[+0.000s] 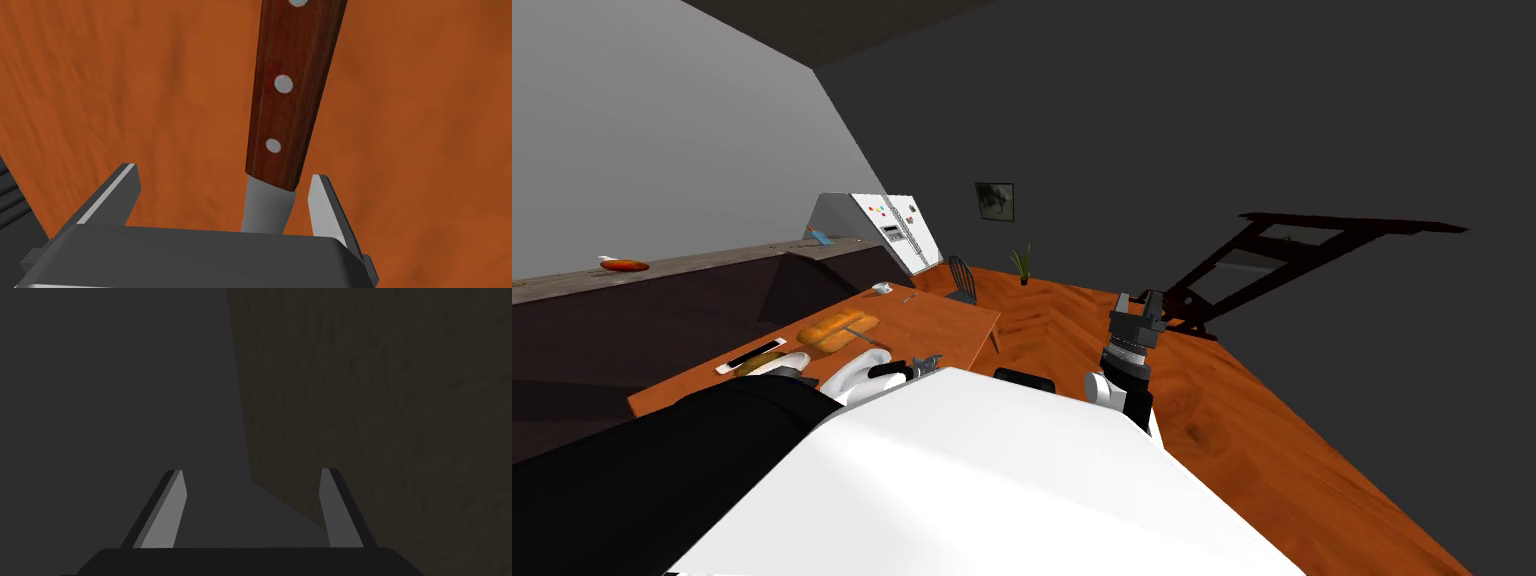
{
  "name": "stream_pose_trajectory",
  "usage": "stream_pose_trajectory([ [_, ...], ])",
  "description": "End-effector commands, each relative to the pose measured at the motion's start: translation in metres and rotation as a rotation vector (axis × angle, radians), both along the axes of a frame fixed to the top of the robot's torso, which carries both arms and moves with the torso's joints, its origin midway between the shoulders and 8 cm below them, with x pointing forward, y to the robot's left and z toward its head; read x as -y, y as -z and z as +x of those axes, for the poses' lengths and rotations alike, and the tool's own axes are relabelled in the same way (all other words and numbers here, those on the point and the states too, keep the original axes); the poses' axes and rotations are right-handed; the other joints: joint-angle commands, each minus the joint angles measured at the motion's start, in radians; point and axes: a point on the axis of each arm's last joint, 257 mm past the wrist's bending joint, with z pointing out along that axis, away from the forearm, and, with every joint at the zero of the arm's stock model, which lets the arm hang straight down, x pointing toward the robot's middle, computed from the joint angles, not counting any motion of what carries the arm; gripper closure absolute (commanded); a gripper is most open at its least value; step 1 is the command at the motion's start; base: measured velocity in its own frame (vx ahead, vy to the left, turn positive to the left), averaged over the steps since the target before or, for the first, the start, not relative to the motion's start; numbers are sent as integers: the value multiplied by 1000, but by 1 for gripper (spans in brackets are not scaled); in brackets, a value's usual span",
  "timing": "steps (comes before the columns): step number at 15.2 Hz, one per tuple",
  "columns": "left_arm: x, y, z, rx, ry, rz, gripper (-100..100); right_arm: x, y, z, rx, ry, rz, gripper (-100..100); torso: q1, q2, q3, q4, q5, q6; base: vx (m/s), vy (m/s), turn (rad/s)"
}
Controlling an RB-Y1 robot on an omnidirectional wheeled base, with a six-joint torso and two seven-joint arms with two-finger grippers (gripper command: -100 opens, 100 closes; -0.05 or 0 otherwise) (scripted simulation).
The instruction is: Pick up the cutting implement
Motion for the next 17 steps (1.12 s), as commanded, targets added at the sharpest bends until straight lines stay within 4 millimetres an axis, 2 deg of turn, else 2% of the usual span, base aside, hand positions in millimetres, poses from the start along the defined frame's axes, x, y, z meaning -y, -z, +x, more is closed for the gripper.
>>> stream_pose_trajectory([
  [1, -2, 5, -12, -44, -5, -9, -100, 0, 0, 0, 0, 0, 0, 0, 0, 0, 0, 0, 0, 0, 25, 25, -148],
  [2, -2, 5, -12, -44, -5, -9, -100, 0, 0, 0, 0, 0, 0, 0, 0, 0, 0, 0, 0, 0, 16, 19, -50],
  [3, -7, 9, -27, -89, -14, -18, -100, 0, 0, 0, 0, 0, 0, 0, -1, 0, 0, 0, 0, 0, 16, 15, -126],
  [4, -7, 9, -27, -89, -14, -18, -100, 0, 0, 0, 0, 0, 0, 0, -1, 0, 0, 0, 0, 0, 16, 18, -142],
  [6, -16, 14, -53, -163, -32, -37, -100, 0, 0, 0, 0, 0, 0, 0, -1, 0, 0, 0, 0, 0, 27, 24, -196],
  [7, -16, 14, -54, -165, -31, -38, -100, 0, 0, 0, 0, 0, 0, 0, 0, 0, 0, 0, 0, 0, 27, 30, -158],
  [10, -23, 17, -83, -247, -52, -62, -100, 0, 0, 0, 0, 0, 0, 0, 0, 0, 0, 0, 0, 0, 25, 33, -150],
  [12, -26, 18, -95, -279, -61, -73, -100, 0, 0, 0, 0, 0, 0, 0, 0, 0, 0, 0, 0, 0, 26, 31, -157],
  [13, -25, 18, -86, -256, -56, -65, -100, 0, 0, 0, 0, 0, 0, 0, 0, 0, 0, 0, 0, 0, 15, 20, -51],
  [17, -10, 42, -87, -256, -73, -70, -100, 0, 0, 0, 0, 0, 0, 0, 1, 2, 1, 1, 1, 0, -13, 46, -57],
])
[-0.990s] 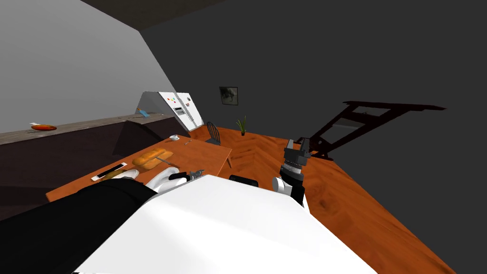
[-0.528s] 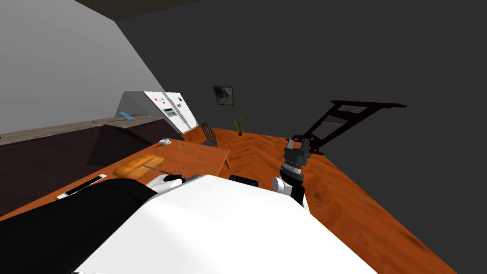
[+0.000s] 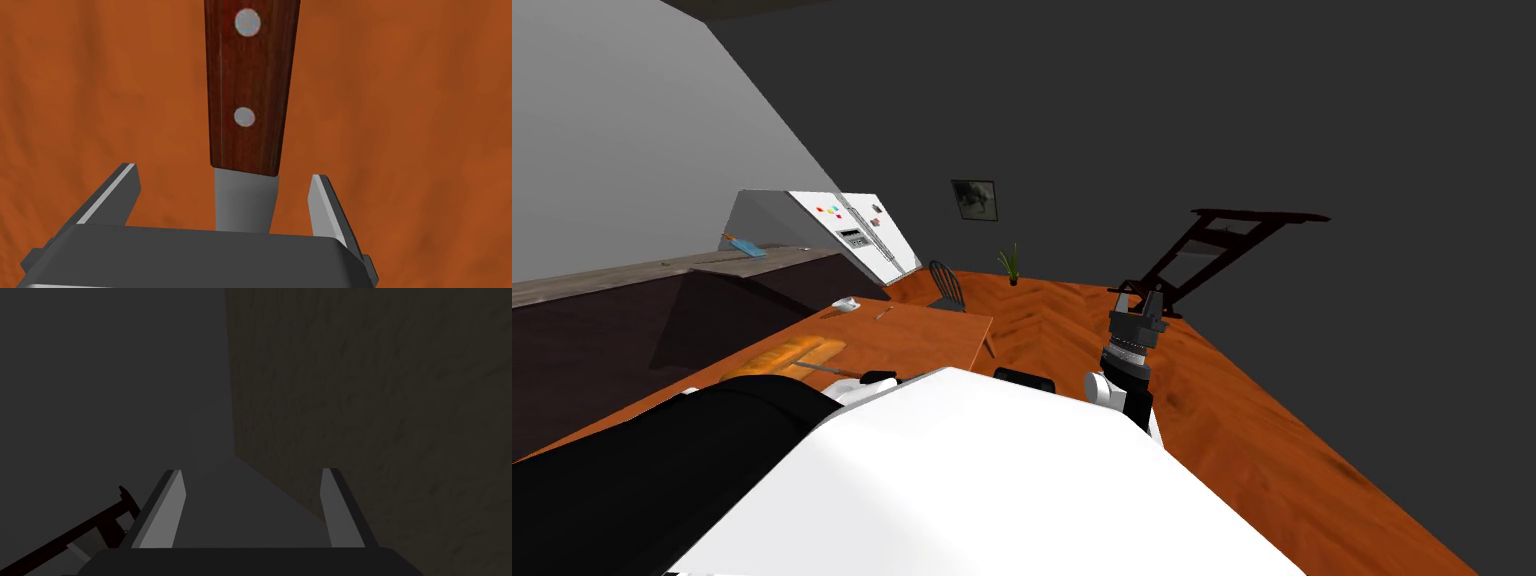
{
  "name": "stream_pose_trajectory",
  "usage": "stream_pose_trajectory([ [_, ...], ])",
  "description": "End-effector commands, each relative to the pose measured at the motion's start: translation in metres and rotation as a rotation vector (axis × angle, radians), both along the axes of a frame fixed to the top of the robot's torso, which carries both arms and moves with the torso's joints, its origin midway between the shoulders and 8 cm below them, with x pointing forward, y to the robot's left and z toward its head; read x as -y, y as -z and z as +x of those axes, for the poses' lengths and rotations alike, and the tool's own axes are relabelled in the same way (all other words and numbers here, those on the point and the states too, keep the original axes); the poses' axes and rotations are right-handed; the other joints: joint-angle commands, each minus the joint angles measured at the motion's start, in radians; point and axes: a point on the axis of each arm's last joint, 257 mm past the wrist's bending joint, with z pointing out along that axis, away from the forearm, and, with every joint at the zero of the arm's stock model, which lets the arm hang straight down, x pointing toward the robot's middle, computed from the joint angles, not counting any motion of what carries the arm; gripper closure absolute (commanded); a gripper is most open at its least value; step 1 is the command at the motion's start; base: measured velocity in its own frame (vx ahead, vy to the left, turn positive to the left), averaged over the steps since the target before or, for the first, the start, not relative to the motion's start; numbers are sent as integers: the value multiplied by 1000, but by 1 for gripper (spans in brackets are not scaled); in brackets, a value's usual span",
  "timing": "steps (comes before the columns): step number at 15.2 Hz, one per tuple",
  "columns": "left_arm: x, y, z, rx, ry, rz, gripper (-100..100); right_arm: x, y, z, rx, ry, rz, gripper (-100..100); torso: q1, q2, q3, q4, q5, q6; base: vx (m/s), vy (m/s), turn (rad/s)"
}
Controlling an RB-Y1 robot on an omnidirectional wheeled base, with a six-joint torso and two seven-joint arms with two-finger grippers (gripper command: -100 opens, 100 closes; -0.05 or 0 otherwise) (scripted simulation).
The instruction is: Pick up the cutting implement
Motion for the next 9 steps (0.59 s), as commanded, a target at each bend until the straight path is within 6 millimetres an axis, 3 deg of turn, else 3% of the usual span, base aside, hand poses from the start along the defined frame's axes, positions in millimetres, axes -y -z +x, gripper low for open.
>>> stream_pose_trajectory([
  [1, 0, 0, 0, 0, 0, 0, -100, 0, 0, 0, 0, 0, 0, 0, 0, 0, 0, 0, 0, 0, -14, 33, -25],
  [2, 1, 1, 1, 1, -1, 0, 100, 0, 0, 0, 0, 0, 0, 0, -1, 0, 0, 0, 0, 0, -4, 12, -4],
  [6, 1, 1, 0, 0, -3, 0, 100, 0, 0, 0, 0, 0, 0, 0, -2, -2, -1, 0, 0, 1, -2, 2, 5],
  [8, -10, -15, -2, -4, 10, 0, 100, 0, 0, 0, 0, 0, 0, 0, -4, -3, -2, -1, -1, 1, 10, -50, 79],
  [9, -7, -10, -1, 1, 4, 2, 100, 0, 0, 0, 0, 0, 0, 0, -6, -3, -2, -1, -1, 0, 8, -42, 48],
])
